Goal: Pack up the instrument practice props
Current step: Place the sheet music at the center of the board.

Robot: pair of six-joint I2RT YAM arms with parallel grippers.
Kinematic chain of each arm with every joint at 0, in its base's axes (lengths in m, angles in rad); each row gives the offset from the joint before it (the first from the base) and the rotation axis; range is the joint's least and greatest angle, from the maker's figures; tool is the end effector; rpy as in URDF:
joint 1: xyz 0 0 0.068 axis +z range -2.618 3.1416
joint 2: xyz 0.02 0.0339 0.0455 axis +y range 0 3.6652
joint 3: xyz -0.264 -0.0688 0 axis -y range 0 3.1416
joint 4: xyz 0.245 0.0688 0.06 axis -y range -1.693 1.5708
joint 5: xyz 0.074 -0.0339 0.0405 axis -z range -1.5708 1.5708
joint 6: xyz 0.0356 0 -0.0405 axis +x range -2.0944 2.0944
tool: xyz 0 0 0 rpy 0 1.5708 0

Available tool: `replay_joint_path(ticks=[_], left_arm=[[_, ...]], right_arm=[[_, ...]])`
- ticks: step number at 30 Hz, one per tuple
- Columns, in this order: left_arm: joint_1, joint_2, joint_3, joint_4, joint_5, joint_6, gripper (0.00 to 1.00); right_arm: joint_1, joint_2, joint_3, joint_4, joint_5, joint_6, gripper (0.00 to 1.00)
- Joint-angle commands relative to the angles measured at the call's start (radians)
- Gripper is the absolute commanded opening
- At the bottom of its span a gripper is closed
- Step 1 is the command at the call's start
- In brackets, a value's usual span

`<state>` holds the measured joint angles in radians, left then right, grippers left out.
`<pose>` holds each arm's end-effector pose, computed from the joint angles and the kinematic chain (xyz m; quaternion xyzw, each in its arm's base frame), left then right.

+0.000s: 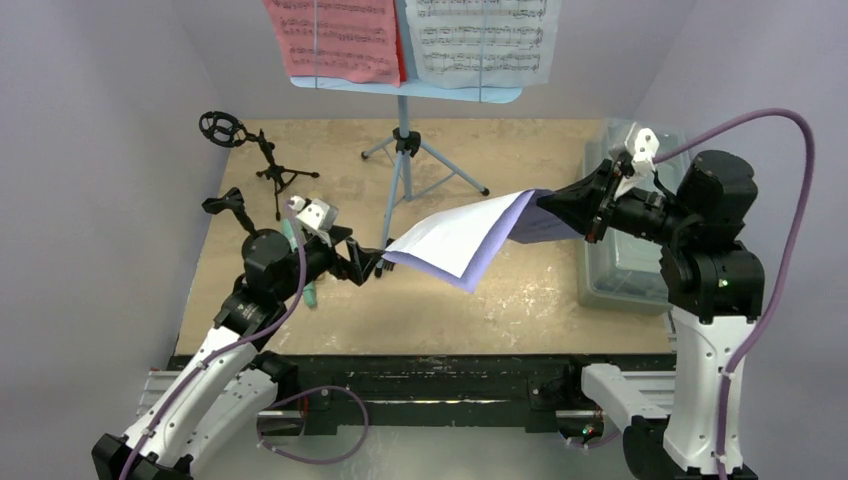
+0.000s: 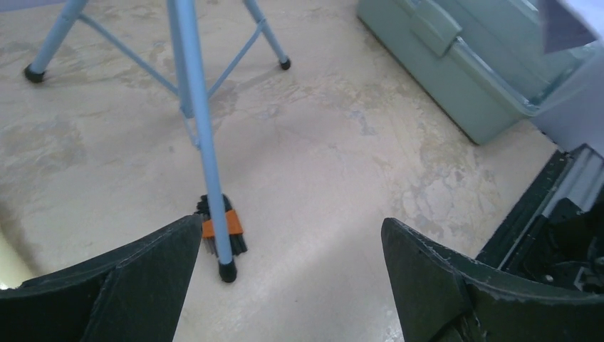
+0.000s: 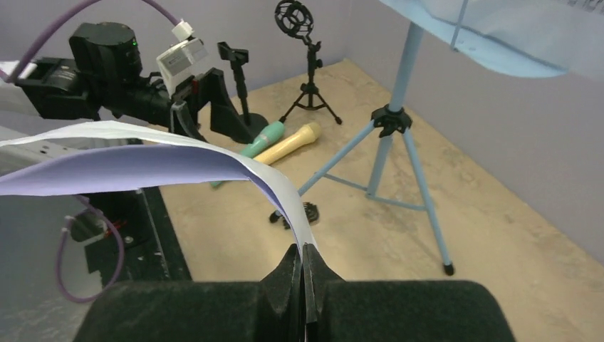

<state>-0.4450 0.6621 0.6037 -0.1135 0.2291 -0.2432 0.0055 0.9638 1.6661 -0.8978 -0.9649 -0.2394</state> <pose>0.1472 -0.0792 0.3028 0.1498 0.7489 -0.2981 0.5726 0.1100 0.0299 0.5161 -0.3759 0.6434 0.2905 0.6003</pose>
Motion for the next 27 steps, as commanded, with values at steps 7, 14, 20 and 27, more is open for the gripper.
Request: replay_joint_path(ticks=[7,14,20,27], left_arm=[[-0.002,0.028,-0.153,0.414,0.289,-0.216,0.96],[-0.154,0.112,-0.379,0.908,0.157,-0.419,0.97],[-0.323,0.306,-0.350,1.153,0.062,-0.412,0.99],[-0.341,0.426,-0.282,1.064,-0.039,-0.466,0.99]], right_arm=[[-0.035,-0.036,-0.323,0.344,-0.187,0.392,0.00],[-0.036,-0.055,-0.504,0.554,-0.257,0.602,0.00],[-0.036,-0.053,-0.625,0.725,-0.283,0.755,0.00],[-0.035,-0.023,-0.761,0.750,-0.211,0.765,0.00]])
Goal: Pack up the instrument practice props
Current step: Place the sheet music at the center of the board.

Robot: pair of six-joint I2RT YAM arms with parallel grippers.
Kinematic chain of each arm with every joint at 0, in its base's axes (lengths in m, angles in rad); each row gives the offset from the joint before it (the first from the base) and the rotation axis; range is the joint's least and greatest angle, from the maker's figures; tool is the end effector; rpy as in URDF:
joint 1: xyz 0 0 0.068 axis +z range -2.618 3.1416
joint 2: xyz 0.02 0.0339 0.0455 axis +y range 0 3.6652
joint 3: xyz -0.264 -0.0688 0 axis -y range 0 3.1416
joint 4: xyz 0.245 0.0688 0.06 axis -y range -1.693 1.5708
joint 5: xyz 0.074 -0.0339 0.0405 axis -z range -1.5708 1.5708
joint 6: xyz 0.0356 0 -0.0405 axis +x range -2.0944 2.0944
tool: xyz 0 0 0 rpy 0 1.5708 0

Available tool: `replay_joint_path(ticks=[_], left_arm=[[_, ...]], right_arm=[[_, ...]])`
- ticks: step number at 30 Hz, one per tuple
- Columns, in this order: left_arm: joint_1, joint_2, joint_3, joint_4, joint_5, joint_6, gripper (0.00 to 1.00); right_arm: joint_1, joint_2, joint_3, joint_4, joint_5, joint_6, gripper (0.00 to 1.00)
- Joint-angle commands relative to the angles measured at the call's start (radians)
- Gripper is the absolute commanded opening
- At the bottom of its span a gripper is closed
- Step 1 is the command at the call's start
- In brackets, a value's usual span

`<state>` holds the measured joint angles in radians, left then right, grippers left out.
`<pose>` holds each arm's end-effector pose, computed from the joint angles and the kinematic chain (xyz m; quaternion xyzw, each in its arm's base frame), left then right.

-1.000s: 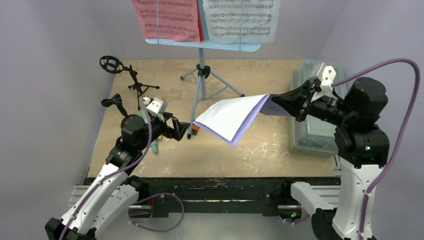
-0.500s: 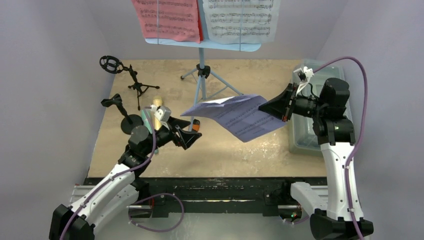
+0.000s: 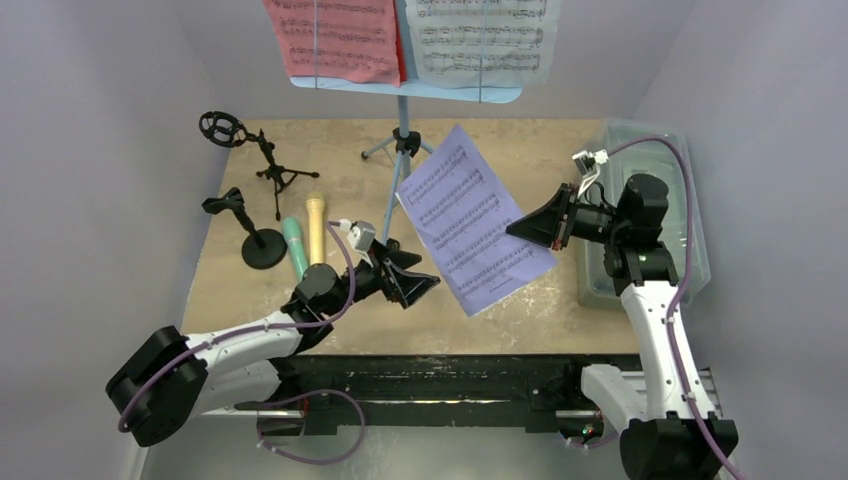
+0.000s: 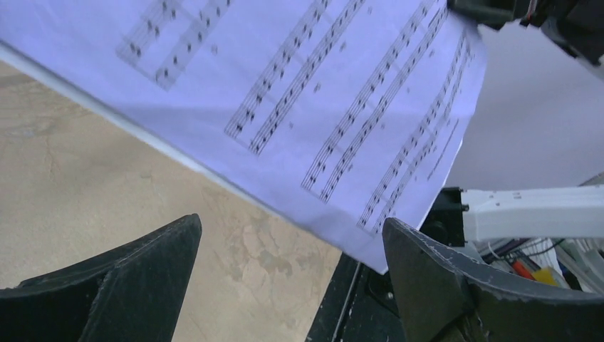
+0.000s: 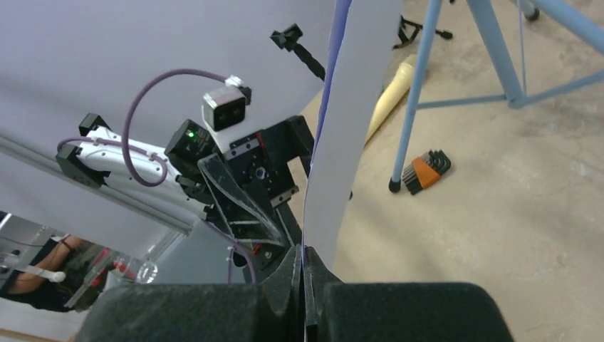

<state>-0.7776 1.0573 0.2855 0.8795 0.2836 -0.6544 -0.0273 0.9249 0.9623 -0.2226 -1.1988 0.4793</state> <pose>0.1464 -0.1581 0.2272 0.1457 0.6536 -0.5548 0.4938 0.1900 0.0280 0.3774 -0.1896 0.7053 0.5412 0.4167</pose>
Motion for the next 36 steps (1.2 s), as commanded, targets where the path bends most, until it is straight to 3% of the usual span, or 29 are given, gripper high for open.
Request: replay_joint_path(ticks=[1,7,12,20,30,36], left_arm=[[-0.009,0.050,0.032,0.066,-0.125,-0.079,0.99],[-0.013,0.149,0.049,0.020,-0.167,-0.180,0.99],[-0.015,0.103,0.088,-0.185,-0.220,-0.163,0.99],[-0.016,0.148,0.066,-0.203,-0.198,-0.190,0.99],[-0.019,0.208,0.084,-0.186,-0.139,-0.186,0.98],[-0.019,0.038,0.149,-0.403,-0.194,-0.056,0.99]], right_arm=[[-0.002,0.022,-0.070,0.084,0.024,0.051,0.00],[-0.002,0.066,-0.134,0.054,0.131,0.018,0.00],[-0.002,0.115,-0.135,-0.063,0.316,-0.124,0.00],[-0.002,0.246,-0.047,-0.293,0.579,-0.423,0.00],[-0.001,0.246,-0.003,-0.220,0.700,-0.473,0.05],[-0.003,0.258,0.060,-0.081,0.815,-0.464,0.01]])
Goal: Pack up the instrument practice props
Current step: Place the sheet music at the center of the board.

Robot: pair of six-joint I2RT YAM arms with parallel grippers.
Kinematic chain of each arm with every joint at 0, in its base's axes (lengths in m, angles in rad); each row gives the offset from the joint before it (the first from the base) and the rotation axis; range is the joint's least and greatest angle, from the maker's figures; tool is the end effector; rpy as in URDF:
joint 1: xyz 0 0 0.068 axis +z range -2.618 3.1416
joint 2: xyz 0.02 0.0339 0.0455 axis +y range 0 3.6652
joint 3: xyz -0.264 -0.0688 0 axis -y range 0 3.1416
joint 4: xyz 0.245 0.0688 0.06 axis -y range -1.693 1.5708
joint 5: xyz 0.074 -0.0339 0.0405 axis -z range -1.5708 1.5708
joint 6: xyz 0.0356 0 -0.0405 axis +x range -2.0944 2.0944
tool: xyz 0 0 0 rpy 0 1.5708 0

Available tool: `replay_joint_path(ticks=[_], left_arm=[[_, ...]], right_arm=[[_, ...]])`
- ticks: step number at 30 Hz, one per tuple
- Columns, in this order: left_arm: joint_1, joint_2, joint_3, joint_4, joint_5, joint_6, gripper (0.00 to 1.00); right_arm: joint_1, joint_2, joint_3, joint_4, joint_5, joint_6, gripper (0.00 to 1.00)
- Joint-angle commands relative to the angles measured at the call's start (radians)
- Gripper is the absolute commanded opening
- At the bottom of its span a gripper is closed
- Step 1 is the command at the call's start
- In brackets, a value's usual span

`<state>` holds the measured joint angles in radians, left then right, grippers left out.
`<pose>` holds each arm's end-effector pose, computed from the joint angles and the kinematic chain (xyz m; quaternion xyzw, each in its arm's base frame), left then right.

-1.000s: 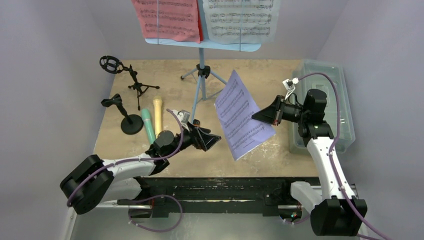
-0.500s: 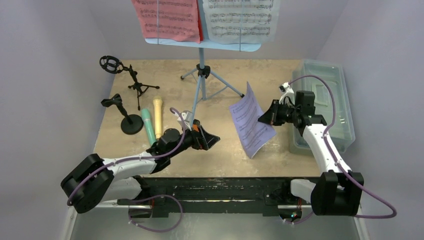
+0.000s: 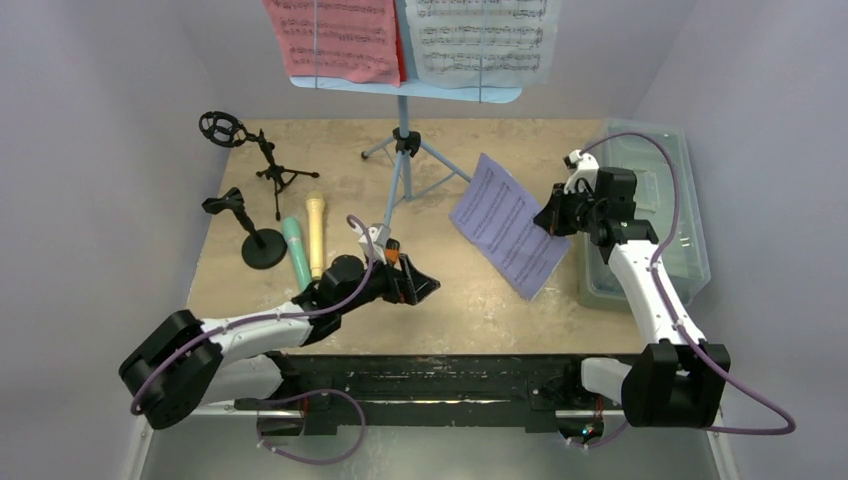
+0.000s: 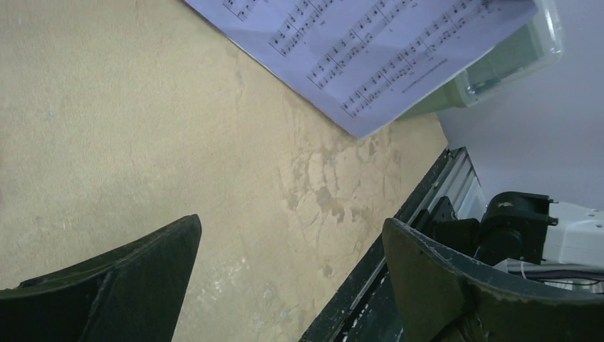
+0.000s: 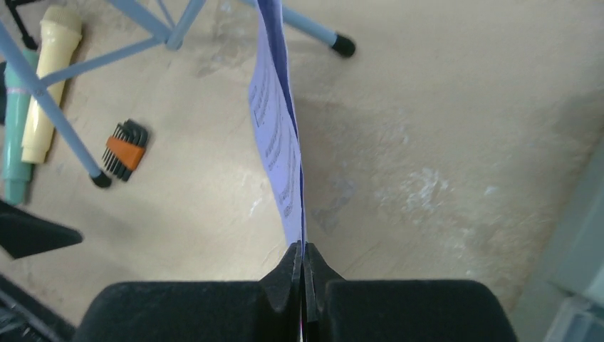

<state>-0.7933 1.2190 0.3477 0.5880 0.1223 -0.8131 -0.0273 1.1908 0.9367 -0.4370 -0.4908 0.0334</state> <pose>0.1636 -0.1724 0.1819 0.0288 0.7987 -0.4650 0.3808 0.2559 0.0098 0.2880 -0.0768 0.8804 0.2211 0.4124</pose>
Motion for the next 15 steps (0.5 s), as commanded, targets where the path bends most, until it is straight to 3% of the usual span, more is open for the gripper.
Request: replay_joint_path(ticks=[1,8,15], left_arm=[[-0.004,-0.161,0.105,-0.162,-0.049,0.133,0.99],[-0.003,-0.378,0.212,-0.504,-0.156,0.319,1.00],[-0.002,-0.499,0.355,-0.782,-0.268,0.517,1.00]], right_arm=[[-0.003,-0.003,0.094,0.154,0.134,-0.013,0.00],[-0.006,0.017,0.106,0.340,0.246,0.084,0.00],[-0.007,0.124,0.140,0.522,0.332,0.194,0.00]])
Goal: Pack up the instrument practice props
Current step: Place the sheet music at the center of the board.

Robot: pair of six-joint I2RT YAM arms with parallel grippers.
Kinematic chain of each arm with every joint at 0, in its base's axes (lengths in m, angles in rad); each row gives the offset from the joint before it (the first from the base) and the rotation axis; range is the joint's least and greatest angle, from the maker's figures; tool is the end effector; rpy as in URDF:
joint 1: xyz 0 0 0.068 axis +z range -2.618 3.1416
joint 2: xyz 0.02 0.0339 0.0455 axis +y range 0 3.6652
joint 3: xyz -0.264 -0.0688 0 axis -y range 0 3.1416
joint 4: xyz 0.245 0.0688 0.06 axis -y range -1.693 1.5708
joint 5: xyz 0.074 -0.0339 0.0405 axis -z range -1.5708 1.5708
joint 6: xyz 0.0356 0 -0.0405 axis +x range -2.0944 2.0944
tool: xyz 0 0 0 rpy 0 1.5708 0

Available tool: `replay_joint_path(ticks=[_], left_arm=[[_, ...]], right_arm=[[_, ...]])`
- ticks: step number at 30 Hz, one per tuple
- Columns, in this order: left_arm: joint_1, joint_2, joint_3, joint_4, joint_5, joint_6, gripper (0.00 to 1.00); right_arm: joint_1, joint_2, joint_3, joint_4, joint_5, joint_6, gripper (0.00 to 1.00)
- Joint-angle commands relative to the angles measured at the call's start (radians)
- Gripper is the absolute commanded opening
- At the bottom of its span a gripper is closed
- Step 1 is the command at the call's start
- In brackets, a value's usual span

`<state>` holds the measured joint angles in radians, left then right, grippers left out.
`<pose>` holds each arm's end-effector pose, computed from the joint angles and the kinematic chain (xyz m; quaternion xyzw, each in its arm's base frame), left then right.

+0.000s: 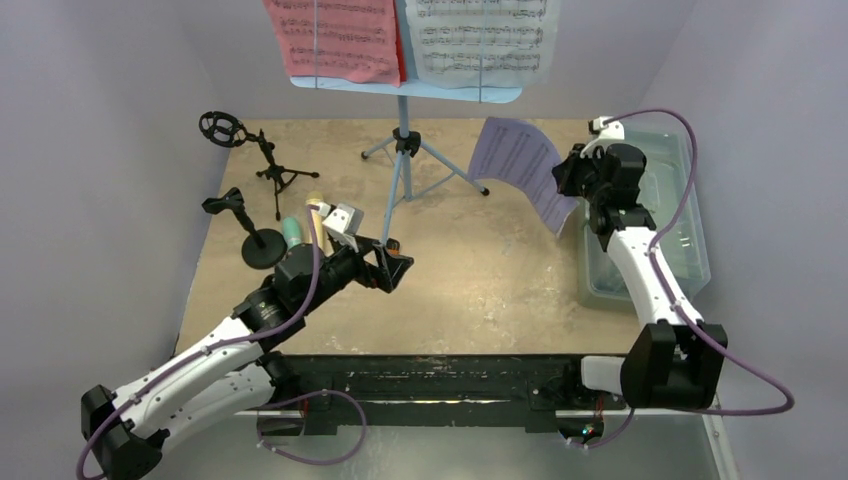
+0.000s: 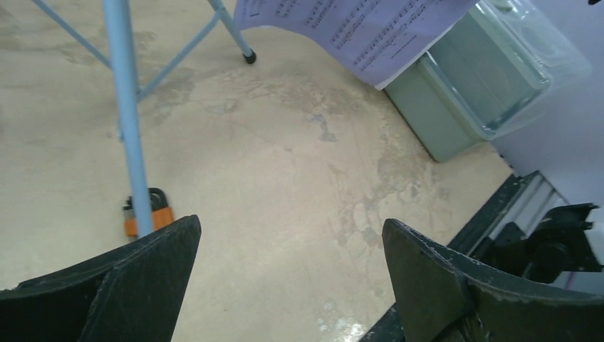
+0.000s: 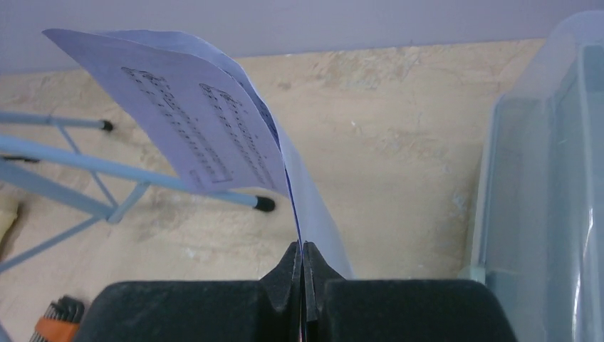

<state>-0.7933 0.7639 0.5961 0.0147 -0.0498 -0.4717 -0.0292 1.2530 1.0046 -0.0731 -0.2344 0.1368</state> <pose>0.1340 -0.1336 0.2977 0.1055 0.7517 -0.3695 0.5360 0.2929 -0.0003 0.3279 -0.0014 0.8085 0.1259 0.5749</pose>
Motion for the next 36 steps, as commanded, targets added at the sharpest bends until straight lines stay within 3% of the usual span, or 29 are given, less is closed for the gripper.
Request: replay_joint_path(ticks=[1,6,11,24,30,36], left_arm=[[-0.003,-0.050,0.123,-0.245,-0.116,0.207,1.00],[-0.002,-0.065,0.169,-0.378,-0.202,0.341,1.00],[-0.002,-0.111,0.099,-0.367,-0.233,0.376,1.00],[0.045,-0.089,0.055,-0.316,-0.082,0.396,1.00],[0.078,-0.115,0.051,-0.307,-0.053,0.391,1.00],[0.094,-0.124,0.048,-0.298,-0.027,0.389,1.00]], right_arm=[[-0.006,0.089,0.089,0.160,0.076,0.113,0.00],[-0.005,0.252,0.189,0.132,0.079,0.197,0.00],[-0.002,0.387,0.278,0.076,0.165,0.216,0.00],[0.080,0.526,0.343,0.044,0.347,0.063,0.08],[0.092,0.570,0.376,0.042,0.355,0.044,0.25],[0.092,0.485,0.360,0.053,0.363,-0.006,0.56]])
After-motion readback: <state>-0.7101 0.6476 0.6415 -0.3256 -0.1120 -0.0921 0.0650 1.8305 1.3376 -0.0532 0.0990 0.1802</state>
